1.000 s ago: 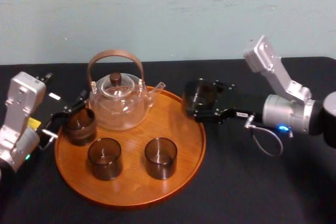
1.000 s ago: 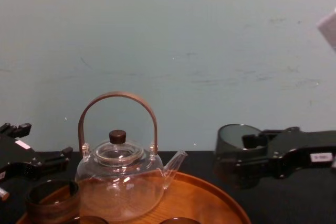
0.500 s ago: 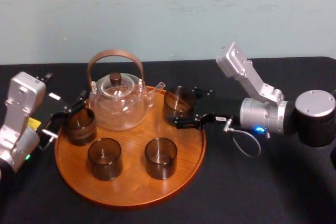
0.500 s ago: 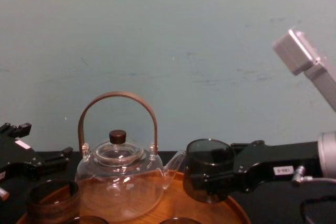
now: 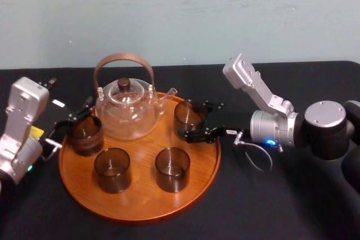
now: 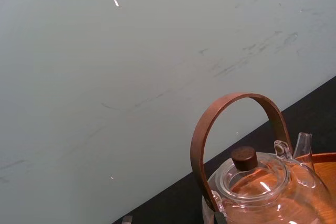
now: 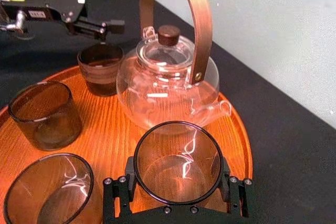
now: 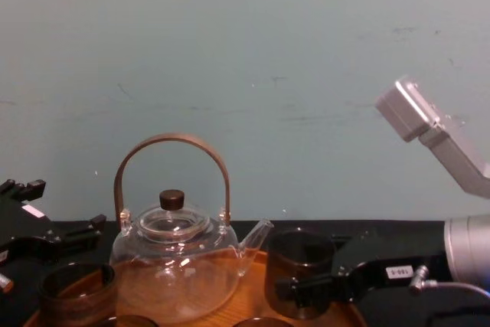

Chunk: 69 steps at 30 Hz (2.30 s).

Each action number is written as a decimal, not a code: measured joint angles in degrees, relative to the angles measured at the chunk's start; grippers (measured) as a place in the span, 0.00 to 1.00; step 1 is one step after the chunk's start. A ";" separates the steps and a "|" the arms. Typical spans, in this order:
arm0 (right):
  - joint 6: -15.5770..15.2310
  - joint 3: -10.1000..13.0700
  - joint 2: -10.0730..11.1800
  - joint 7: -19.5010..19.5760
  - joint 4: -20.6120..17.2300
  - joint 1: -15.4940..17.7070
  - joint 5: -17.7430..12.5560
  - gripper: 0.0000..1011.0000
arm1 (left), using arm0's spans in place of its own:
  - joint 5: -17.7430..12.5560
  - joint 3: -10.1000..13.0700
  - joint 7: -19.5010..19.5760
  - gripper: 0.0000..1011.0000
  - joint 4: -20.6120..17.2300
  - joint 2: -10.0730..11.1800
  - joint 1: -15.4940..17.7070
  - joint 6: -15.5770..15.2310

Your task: Pick up the glass from the table and place it on the tray.

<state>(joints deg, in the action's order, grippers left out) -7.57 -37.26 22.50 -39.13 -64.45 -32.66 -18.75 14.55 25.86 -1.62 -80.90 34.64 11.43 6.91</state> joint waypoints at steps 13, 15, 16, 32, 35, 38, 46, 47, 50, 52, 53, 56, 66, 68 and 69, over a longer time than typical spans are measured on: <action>0.60 -0.44 -0.94 -0.30 2.61 -0.03 1.09 0.89 | 0.00 0.00 0.00 0.99 0.00 0.00 0.00 0.00; 0.61 -0.44 -1.05 -0.34 2.78 0.02 1.25 0.89 | 0.00 0.00 0.00 0.99 0.00 0.00 0.00 0.00; 0.62 -0.44 -1.09 -0.35 2.81 0.05 1.28 0.89 | 0.00 0.00 0.00 0.99 0.00 0.00 0.00 0.00; 0.55 -0.42 -1.12 -0.01 2.69 0.37 1.82 0.91 | 0.00 0.00 0.00 0.99 0.00 0.00 0.00 0.00; 0.55 -0.41 -1.12 -0.02 2.69 0.36 1.77 0.98 | 0.00 0.00 0.00 0.99 0.00 0.00 0.00 0.00; 0.53 -0.39 -1.12 -0.02 2.70 0.35 1.73 0.99 | 0.00 0.00 0.00 0.99 0.00 0.00 0.00 0.00; 0.51 -0.37 -1.12 -0.04 2.70 0.33 1.65 0.99 | 0.00 0.00 0.00 0.99 0.00 0.00 0.00 0.00; 0.51 -0.37 -1.12 -0.05 2.70 0.33 1.64 0.99 | 0.00 0.00 0.00 0.99 0.00 0.00 0.00 0.00; 0.51 -0.37 -1.11 -0.06 2.70 0.33 1.63 0.99 | 0.00 0.00 0.00 0.99 0.00 0.00 0.00 0.00; 0.51 -0.37 -1.12 -0.06 2.70 0.33 1.62 0.99 | 0.00 0.00 0.00 0.99 0.00 0.00 0.00 0.00; 0.51 -0.37 -1.12 -0.07 2.70 0.33 1.61 0.99 | 0.00 0.00 0.00 0.99 0.00 0.00 0.00 0.00; 0.51 -0.34 -1.06 -0.18 2.66 0.35 1.52 0.99 | 0.00 0.00 0.00 0.99 0.00 0.00 0.00 0.00; 0.64 1.09 2.70 -2.62 -1.90 2.93 -0.72 0.99 | 0.00 0.00 0.00 0.99 0.00 0.00 0.00 0.00; 0.56 1.66 4.04 -2.73 -3.62 3.93 -1.37 0.99 | 0.00 0.00 0.00 0.99 0.00 0.00 0.00 0.00; 0.54 1.85 4.51 -2.73 -4.21 4.29 -1.60 0.99 | 0.00 0.00 0.00 0.99 0.00 0.00 0.00 0.00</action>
<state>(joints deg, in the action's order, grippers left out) -7.03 -35.41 27.01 -41.87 -68.66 -28.38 -20.35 14.55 25.86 -1.62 -80.90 34.65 11.43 6.91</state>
